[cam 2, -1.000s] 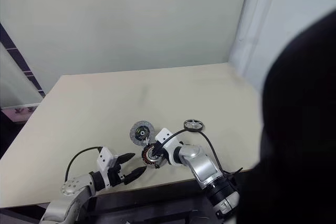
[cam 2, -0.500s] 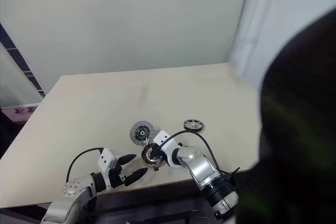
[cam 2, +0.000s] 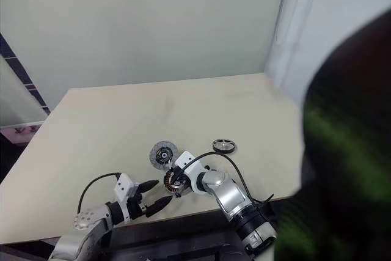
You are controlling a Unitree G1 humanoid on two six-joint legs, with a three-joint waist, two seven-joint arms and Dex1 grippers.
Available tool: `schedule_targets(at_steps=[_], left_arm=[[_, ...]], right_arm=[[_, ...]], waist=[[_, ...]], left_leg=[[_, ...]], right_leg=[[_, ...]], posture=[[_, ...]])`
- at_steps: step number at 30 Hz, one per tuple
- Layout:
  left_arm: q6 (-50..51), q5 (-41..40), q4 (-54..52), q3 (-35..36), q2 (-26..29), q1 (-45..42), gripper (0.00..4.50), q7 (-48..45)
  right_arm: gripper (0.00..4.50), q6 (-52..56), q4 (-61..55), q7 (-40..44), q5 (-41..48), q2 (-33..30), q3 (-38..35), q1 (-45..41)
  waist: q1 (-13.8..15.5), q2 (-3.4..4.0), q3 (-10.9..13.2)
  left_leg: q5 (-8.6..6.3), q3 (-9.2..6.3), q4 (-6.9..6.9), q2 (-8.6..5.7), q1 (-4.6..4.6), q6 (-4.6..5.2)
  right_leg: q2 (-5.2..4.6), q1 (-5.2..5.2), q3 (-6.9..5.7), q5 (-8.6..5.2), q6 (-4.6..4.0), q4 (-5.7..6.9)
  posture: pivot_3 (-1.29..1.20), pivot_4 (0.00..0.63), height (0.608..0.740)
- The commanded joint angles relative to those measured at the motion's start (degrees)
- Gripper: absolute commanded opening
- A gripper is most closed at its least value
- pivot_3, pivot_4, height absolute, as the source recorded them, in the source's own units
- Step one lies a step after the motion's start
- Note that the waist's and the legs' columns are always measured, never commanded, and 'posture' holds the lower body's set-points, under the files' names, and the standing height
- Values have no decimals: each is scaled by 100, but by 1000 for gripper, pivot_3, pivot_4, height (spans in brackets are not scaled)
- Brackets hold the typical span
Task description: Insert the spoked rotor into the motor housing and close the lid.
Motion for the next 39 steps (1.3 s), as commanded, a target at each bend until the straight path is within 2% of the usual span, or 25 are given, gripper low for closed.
schedule_targets(at_steps=[1,7,12,13,16,26,33,39], left_arm=[[-130,6,-126,33,-10,-44,4500,-15],[-136,7,-110,31,1,-43,4500,-27],[-145,0,-86,40,-4,-62,4500,-26],[-147,0,-83,44,-2,-65,4500,-24],[-154,1,-76,52,3,-66,4500,-20],[-163,-9,-86,54,16,-39,4500,-43],[-120,-158,-122,148,-36,-116,4500,-49],[-117,-148,-78,148,-18,-170,4500,-72]], right_arm=[[31,23,-295,49,33,-9,-46,-119],[31,114,-693,155,256,-115,-329,-147],[31,-65,-763,-207,393,-45,-831,-204],[199,-90,-773,-241,419,-58,-924,-219],[906,-83,-838,-260,472,-147,-1092,-237],[4486,-27,-991,-792,557,-279,-1709,-130],[4486,141,-913,-1894,979,-73,-2952,-151],[4486,452,-678,-2359,1529,48,-3775,-279]], waist=[[0,0,0],[1,0,0],[1,1,0],[1,0,0],[0,1,0],[1,1,0],[1,1,1],[-11,3,2]], left_leg=[[0,0,0,0,0,0],[0,-2,0,-2,-2,0],[0,-4,-2,-1,-2,0],[0,-4,-2,-1,-2,0],[0,-2,-2,-1,-2,0],[0,-2,-7,-1,-2,0],[0,0,-7,-3,-6,0],[0,0,-12,-2,-6,1]], right_leg=[[0,0,0,0,0,0],[-1,0,0,0,0,-1],[0,-1,-2,0,0,-1],[0,-1,-2,0,0,-1],[0,-1,-1,0,0,-2],[0,-2,-1,0,0,-2],[-1,-2,3,0,0,-5],[2,-3,5,0,0,-4]], posture=[[0,0,740],[0,0,740],[0,0,740],[0,0,740],[0,0,740],[0,0,740],[0,0,740],[0,0,740]])
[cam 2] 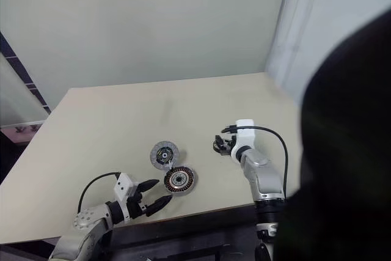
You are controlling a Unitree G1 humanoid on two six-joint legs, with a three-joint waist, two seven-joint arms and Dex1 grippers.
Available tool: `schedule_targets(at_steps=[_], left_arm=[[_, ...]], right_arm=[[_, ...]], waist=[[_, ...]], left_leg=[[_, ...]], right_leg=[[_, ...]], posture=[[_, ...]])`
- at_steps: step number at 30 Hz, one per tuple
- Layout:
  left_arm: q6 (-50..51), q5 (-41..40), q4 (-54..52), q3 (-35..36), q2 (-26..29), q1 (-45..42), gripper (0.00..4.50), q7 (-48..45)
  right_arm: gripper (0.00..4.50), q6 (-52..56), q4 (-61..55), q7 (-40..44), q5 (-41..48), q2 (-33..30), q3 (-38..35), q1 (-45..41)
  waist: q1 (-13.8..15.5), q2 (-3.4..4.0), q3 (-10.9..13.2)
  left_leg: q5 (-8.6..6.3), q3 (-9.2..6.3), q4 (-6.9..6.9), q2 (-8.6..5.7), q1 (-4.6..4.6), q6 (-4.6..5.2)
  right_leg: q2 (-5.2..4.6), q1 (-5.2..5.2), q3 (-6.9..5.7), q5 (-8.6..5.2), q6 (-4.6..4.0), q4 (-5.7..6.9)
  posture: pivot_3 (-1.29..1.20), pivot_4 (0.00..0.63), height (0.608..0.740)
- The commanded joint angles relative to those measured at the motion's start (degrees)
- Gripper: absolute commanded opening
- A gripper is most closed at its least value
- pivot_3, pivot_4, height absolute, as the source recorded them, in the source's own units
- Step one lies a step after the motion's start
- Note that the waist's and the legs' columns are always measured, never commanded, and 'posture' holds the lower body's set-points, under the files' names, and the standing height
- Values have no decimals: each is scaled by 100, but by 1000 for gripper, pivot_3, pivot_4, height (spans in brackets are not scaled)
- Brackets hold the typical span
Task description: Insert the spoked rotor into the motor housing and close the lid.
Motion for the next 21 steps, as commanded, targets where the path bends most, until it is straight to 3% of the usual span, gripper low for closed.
schedule_targets(at_steps=[1,9,15,21], left_arm=[[-66,-97,-72,127,-6,-113,4500,-38],[-72,-81,-64,116,-2,-106,4500,-46],[-80,-54,-71,99,10,-56,4500,-46],[-74,-23,-65,65,16,-66,4500,-51]], right_arm=[[4486,97,49,-180,300,3,-295,-217],[4486,-11,230,-25,12,-352,181,-85],[4486,-880,418,140,-1163,-1156,1432,95],[4486,-1214,595,290,-1247,-1276,1639,151]], waist=[[-13,2,1],[-101,5,3],[-100,6,3],[-105,4,3]], left_leg=[[0,0,0,0,0,0],[0,4,0,0,-4,1],[0,5,0,-3,-3,1],[0,9,2,-2,-10,1]], right_leg=[[0,0,0,0,0,0],[0,0,5,0,0,-1],[-1,0,6,0,0,-3],[0,1,8,0,0,-2]], posture=[[0,0,740],[0,0,740],[0,0,740],[0,0,740]])
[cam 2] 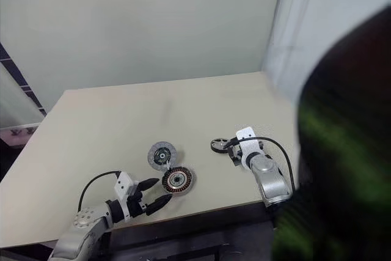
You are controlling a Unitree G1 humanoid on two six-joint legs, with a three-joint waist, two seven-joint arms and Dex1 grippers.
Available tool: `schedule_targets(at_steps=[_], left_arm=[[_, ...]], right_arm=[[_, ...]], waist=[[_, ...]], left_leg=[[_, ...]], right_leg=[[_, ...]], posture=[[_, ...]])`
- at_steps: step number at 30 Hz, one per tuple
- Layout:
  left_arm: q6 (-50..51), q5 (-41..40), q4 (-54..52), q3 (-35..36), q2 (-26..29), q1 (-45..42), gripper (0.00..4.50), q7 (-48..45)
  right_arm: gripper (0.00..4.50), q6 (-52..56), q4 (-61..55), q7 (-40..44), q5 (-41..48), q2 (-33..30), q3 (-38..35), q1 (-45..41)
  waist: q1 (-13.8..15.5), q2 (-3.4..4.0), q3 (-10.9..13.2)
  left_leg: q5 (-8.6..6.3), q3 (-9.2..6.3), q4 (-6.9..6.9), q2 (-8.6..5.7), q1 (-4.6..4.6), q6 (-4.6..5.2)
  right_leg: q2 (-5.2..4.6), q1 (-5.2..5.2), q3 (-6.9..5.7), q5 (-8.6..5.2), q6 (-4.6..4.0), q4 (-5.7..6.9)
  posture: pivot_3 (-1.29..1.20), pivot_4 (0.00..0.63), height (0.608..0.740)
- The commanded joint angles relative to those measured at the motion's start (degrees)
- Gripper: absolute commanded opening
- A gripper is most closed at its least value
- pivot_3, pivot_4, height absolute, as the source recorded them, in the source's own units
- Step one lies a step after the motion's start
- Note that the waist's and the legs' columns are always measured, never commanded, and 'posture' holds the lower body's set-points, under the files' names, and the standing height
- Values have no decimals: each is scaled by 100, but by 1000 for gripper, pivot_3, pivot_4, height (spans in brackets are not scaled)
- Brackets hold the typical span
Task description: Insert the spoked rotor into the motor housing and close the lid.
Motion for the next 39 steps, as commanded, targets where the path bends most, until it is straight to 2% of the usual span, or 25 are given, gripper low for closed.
schedule_targets(at_steps=[1,4,6,11,20,30,34,39], left_arm=[[-73,-26,-66,65,16,-56,4500,-39],[-70,-12,-51,51,19,-76,4500,-44],[-65,-5,-44,40,24,-88,4500,-52],[-59,13,-13,1,23,-137,4500,-78],[-47,19,-72,1,48,-105,4500,-102],[-1,16,-137,16,83,-68,4500,-74],[13,13,-172,25,87,-51,4500,-65],[14,7,-207,39,93,-15,4500,-60]], right_arm=[[4486,-126,-125,50,169,123,-186,-8],[4486,732,-387,-199,1540,964,-1382,14],[4486,1250,-494,-419,2150,1360,-2010,-48],[4486,2046,-276,-940,3153,1802,-2991,-352],[4486,1988,802,-1400,3653,1898,-3690,-901],[4486,1522,1768,-1220,3860,1878,-3893,-1365],[3606,1375,1919,-1173,3888,1889,-3890,-1417],[1771,1323,1958,-1182,3936,1918,-3880,-1386]], waist=[[4,0,0],[0,-1,-1],[5,2,1],[24,25,12],[-3,41,17],[-78,43,17],[-110,46,16],[-111,51,16]], left_leg=[[0,-1,0,0,-6,0],[0,-5,-1,3,-9,0],[0,-6,0,10,-10,0],[0,-17,11,3,-11,0],[0,-20,4,3,-26,1],[1,-15,13,9,-26,3],[1,-21,11,12,-28,3],[-3,-23,10,10,-34,9]], right_leg=[[1,0,0,0,0,0],[3,0,0,0,0,2],[11,-1,-1,1,0,4],[8,-2,-2,1,1,1],[10,-4,-2,2,2,1],[18,-3,3,3,3,1],[24,-3,4,5,6,2],[25,-4,7,6,7,0]], posture=[[0,0,740],[0,0,740],[0,0,740],[0,0,740],[0,0,740],[0,0,740],[0,0,740],[0,0,740]])
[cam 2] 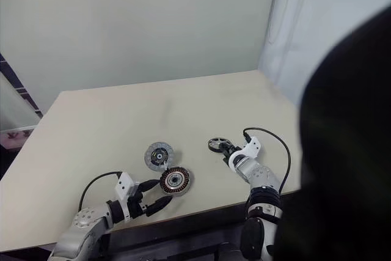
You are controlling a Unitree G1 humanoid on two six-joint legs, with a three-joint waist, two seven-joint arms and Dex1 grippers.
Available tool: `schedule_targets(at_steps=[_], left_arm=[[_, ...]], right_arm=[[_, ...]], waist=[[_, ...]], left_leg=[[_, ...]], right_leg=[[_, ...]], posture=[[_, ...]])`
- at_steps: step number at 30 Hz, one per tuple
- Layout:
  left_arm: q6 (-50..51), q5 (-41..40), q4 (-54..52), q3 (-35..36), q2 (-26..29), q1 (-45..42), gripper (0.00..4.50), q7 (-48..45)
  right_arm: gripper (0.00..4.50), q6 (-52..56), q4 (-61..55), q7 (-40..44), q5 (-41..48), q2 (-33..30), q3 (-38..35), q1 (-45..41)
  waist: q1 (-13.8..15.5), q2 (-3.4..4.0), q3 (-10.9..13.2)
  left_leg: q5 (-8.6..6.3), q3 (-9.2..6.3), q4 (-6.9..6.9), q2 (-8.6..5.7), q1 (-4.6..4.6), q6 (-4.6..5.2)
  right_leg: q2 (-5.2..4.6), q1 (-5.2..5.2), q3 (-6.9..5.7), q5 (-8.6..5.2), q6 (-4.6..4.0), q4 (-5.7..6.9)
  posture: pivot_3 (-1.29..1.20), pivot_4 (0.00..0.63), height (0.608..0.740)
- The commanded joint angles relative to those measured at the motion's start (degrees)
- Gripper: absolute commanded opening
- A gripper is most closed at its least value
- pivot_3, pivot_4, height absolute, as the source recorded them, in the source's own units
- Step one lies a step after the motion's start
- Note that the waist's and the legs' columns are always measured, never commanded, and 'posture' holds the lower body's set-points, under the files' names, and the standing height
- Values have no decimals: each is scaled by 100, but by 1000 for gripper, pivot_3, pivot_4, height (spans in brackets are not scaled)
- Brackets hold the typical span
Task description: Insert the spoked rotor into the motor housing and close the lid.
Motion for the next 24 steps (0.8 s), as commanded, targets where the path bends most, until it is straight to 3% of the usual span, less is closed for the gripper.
schedule_targets(at_steps=[1,4,12,24], left_arm=[[-43,-19,-266,72,58,6,4500,-2],[-44,-21,-278,71,56,19,4500,1],[-25,-13,-198,54,24,-79,4500,13],[-32,-56,-158,142,144,-40,4500,-85]], right_arm=[[1444,-111,-78,59,144,13,29,-150],[409,-115,-99,48,161,10,22,-133],[384,179,-568,116,352,39,81,-59],[384,2238,-3160,-199,1042,435,988,837]], waist=[[0,1,0],[0,2,1],[1,12,4],[4,31,8]], left_leg=[[-1,0,0,0,-1,1],[-1,0,0,0,-2,2],[-1,-2,1,-1,-3,2],[-1,-13,1,-1,-13,2]], right_leg=[[0,0,0,0,0,0],[0,0,1,0,0,-1],[1,-1,0,0,0,-1],[1,-10,-4,0,0,1]], posture=[[0,0,740],[0,0,740],[0,0,740],[0,0,740]])
